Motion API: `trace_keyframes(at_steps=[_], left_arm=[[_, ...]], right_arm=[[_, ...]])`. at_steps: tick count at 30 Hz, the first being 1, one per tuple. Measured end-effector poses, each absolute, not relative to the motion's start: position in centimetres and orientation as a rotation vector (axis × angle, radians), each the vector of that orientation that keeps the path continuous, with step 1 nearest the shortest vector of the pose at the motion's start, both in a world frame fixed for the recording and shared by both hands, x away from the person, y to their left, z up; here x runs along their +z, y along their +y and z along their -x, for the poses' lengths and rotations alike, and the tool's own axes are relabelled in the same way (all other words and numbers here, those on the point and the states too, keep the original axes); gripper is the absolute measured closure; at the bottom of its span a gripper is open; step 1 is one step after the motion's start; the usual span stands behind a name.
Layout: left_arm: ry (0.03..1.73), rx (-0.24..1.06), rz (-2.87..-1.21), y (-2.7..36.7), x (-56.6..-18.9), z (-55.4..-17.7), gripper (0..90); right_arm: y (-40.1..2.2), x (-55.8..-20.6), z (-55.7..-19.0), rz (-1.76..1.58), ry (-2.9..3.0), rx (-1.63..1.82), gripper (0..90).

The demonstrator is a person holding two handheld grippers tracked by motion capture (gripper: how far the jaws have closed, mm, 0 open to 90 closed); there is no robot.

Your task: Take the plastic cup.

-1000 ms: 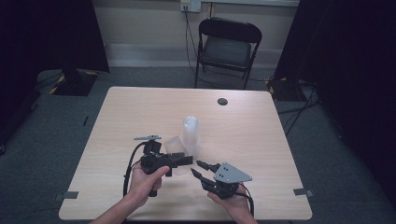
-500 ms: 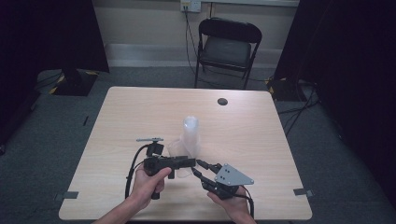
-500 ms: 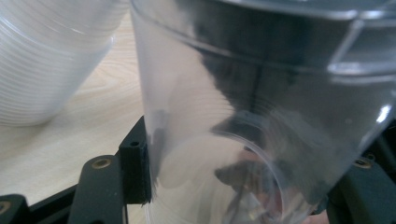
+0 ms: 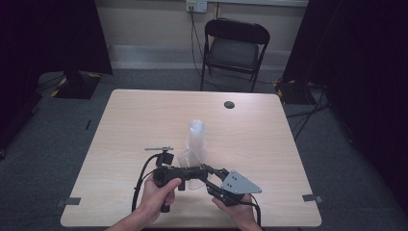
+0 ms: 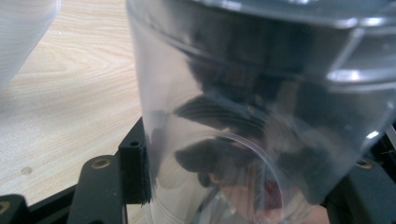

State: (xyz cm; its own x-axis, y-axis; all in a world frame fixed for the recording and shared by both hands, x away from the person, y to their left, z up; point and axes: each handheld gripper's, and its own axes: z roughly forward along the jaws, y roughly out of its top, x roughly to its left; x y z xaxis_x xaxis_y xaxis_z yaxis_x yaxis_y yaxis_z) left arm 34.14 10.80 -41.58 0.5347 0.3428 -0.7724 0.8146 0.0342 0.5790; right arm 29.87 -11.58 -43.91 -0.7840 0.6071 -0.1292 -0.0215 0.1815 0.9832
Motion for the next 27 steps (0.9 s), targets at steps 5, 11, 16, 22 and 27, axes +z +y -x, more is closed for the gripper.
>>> trace_keyframes(at_steps=[5, 11, 16, 22, 27], left_arm=[[1.004, -0.498, -1.554, 10.64, -41.47, -33.92, 37.1], [0.97, -0.465, -1.597, 10.14, -41.61, -33.75, 33.5], [0.963, -0.471, -1.609, 10.11, -41.8, -34.03, 30.8], [0.943, -0.431, -1.614, 10.17, -41.86, -34.02, 25.4], [0.937, -0.431, -1.6, 10.29, -41.94, -34.19, 22.4]], right_arm=[[-11.38, -43.79, -29.61, -0.549, 1.938, 1.647, 70.9], [-11.22, -44.02, -29.48, -0.551, 1.925, 1.632, 72.2], [-11.27, -44.22, -29.47, -0.556, 1.921, 1.616, 79.4], [-11.41, -44.16, -29.46, -0.559, 1.911, 1.607, 82.2], [-11.66, -44.15, -29.52, -0.566, 1.897, 1.606, 85.5]])
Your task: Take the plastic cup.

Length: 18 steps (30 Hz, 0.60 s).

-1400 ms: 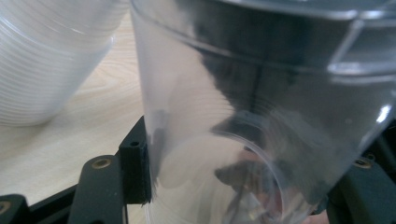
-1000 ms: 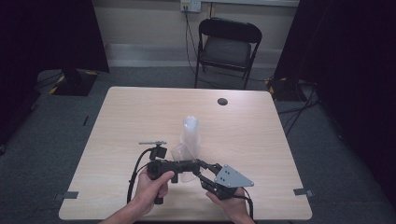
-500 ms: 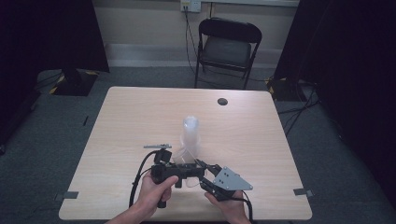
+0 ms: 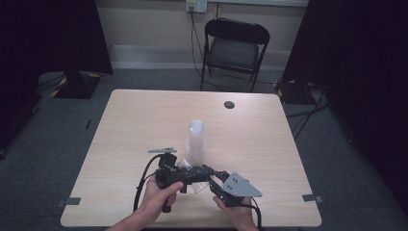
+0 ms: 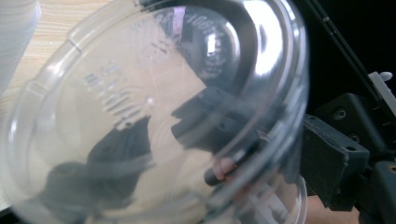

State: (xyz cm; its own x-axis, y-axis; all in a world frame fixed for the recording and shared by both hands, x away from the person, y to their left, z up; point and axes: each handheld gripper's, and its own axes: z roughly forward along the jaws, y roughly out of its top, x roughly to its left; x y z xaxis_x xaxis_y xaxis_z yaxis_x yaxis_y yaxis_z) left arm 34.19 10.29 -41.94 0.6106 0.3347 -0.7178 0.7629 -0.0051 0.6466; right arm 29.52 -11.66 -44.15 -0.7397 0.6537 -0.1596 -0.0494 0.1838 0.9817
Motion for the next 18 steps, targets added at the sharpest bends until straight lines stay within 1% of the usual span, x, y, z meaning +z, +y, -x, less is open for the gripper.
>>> trace_keyframes(at_steps=[4, 6, 11, 14, 18], left_arm=[[0.918, -0.456, -1.589, 10.4, -41.9, -34.3, 21.3], [0.912, -0.453, -1.588, 10.6, -41.8, -34.3, 16.1], [0.911, -0.446, -1.593, 11.0, -41.7, -34.5, 15.5], [0.874, -0.379, -1.614, 11.1, -41.6, -34.4, 15.4], [0.853, -0.329, -1.628, 11.4, -41.6, -34.4, 15.5]], right_arm=[[-11.8, -44.1, -29.5, -0.566, 1.892, 1.611, 87.1], [-12.0, -44.0, -29.5, -0.576, 1.884, 1.606, 88.1], [-12.7, -43.8, -29.9, -0.609, 1.86, 1.606, 88.4], [-12.9, -43.8, -30.0, -0.619, 1.87, 1.598, 88.5], [-13.2, -43.9, -30.2, -0.641, 1.879, 1.594, 88.4]])
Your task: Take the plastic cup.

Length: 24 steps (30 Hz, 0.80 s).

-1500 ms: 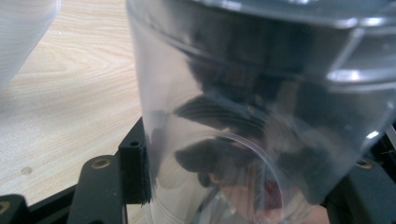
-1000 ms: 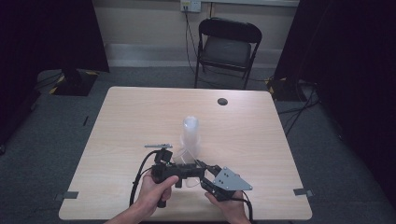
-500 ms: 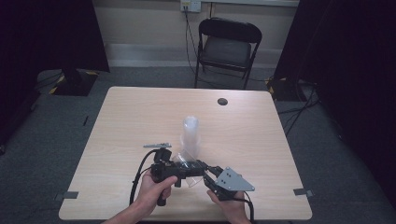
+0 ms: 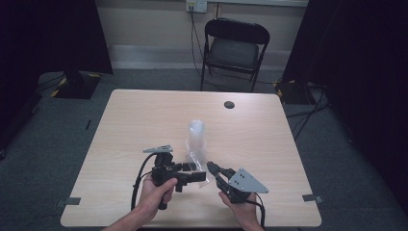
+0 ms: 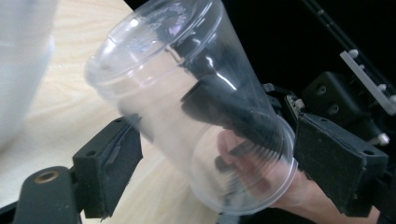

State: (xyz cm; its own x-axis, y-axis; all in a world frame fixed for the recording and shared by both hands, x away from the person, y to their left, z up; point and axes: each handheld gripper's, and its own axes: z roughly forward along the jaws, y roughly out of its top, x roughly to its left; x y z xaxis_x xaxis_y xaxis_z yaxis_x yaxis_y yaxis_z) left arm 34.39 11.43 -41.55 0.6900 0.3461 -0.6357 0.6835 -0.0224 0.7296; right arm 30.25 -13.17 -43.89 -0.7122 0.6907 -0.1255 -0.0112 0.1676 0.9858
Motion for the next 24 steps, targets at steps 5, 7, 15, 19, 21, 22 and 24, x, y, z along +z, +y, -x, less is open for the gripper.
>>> trace_keyframes(at_steps=[5, 7, 15, 19, 21, 22, 24], left_arm=[[0.853, -0.231, -1.655, 11.6, -41.4, -34.4, 15.5], [0.827, -0.158, -1.692, 11.4, -41.1, -34.2, 15.5], [0.707, 0.095, -1.773, 10.7, -40.3, -33.6, 16.3], [0.654, 0.152, -1.843, 10.9, -40.3, -33.2, 19.9], [0.631, 0.2, -1.857, 11.1, -40.3, -32.8, 19.1], [0.621, 0.217, -1.867, 11.2, -40.3, -32.7, 19.4], [0.605, 0.22, -1.904, 11.3, -40.5, -32.5, 20.6]], right_arm=[[-13.8, -43.6, -30.6, -0.696, 1.89, 1.597, 88.4], [-14.1, -43.5, -30.7, -0.72, 1.893, 1.594, 88.5], [-15.0, -43.2, -31.1, -0.799, 1.91, 1.598, 88.6], [-15.4, -43.0, -31.2, -0.834, 1.922, 1.591, 88.7], [-15.6, -43.0, -31.3, -0.863, 1.933, 1.587, 88.6], [-15.7, -43.0, -31.4, -0.88, 1.948, 1.599, 88.4], [-15.9, -43.0, -31.5, -0.911, 1.982, 1.607, 88.4]])
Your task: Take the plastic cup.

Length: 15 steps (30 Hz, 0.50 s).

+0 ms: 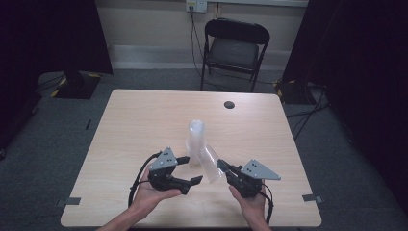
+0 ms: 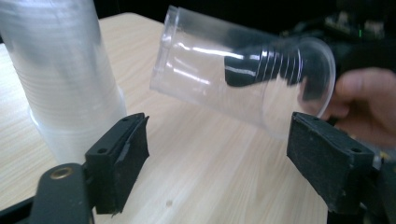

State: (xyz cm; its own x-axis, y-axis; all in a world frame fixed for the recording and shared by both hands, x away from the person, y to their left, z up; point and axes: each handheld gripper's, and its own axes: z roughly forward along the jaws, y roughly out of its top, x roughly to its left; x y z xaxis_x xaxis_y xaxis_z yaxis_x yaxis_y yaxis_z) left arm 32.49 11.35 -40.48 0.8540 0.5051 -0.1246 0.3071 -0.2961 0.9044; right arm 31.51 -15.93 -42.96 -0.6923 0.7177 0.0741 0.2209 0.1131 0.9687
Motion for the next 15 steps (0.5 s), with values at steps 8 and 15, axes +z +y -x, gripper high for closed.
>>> trace_keyframes(at_steps=[8, 15], left_arm=[[0.566, 0.221, -1.941, 11.7, -41.9, -32.1, 22.4], [0.56, 0.309, -1.974, 12.4, -42.3, -32.0, 23.5]], right_arm=[[-16.5, -42.7, -32.2, -1.011, 2.111, 1.62, 88.7], [-16.5, -43.3, -32.6, -1.063, 2.253, 1.561, 88.8]])
